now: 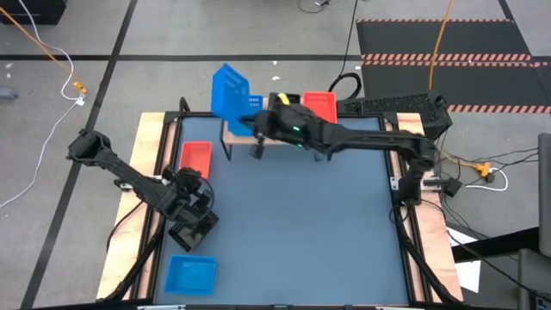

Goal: Stack baskets on shelf by color
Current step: Stack the right blue bin on the blue bin on the shelf

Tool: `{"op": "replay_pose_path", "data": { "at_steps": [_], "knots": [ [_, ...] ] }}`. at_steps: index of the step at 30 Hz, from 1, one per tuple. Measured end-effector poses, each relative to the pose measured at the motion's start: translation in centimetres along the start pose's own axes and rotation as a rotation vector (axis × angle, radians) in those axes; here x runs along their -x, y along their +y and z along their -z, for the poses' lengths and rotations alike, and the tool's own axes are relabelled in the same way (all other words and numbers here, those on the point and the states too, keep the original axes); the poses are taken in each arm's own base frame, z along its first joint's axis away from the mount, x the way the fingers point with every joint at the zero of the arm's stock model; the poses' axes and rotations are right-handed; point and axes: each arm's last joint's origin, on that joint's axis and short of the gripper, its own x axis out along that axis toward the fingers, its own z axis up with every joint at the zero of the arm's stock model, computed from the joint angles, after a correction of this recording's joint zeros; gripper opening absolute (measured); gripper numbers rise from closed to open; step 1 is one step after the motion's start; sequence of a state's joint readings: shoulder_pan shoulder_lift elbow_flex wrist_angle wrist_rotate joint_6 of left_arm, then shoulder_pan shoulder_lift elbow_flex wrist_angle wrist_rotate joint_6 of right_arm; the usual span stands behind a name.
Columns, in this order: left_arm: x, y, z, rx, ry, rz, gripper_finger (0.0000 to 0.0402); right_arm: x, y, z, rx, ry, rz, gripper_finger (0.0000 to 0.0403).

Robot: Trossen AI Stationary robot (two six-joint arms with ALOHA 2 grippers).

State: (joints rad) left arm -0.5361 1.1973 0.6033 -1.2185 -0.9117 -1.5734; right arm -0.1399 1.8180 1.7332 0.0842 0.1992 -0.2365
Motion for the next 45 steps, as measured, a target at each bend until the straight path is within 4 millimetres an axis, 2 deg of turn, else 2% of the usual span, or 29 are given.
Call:
{"op": "replay_pose_path", "data": {
  "at_steps": [3, 7, 11, 25, 45],
  "knots": [
    [-0.2, 0.0, -0.1, 0.005, 0.006, -0.012, 0.0031, -2.5, -0.2, 0.9, -0.004, 0.072, -0.006, 0.0013],
    [-0.1, 0.0, 0.0, -0.004, 0.047, -0.009, 0.0031, -3.8, 0.0, 2.2, 0.052, 0.181, 0.082, 0.0013],
    [0.1, -0.1, 0.3, -0.014, 0.075, 0.016, 0.0031, -3.6, -0.2, 2.8, 0.103, 0.272, 0.152, 0.0013],
    [0.6, -0.5, 0.6, -0.017, 0.056, 0.068, 0.0031, -3.0, -0.5, 4.9, 0.155, 0.476, 0.113, 0.0013],
    [0.6, -0.5, 0.6, -0.015, 0.051, 0.069, 0.0031, -2.9, -0.9, 5.5, 0.275, 0.523, 0.016, 0.002]
  ]
}}
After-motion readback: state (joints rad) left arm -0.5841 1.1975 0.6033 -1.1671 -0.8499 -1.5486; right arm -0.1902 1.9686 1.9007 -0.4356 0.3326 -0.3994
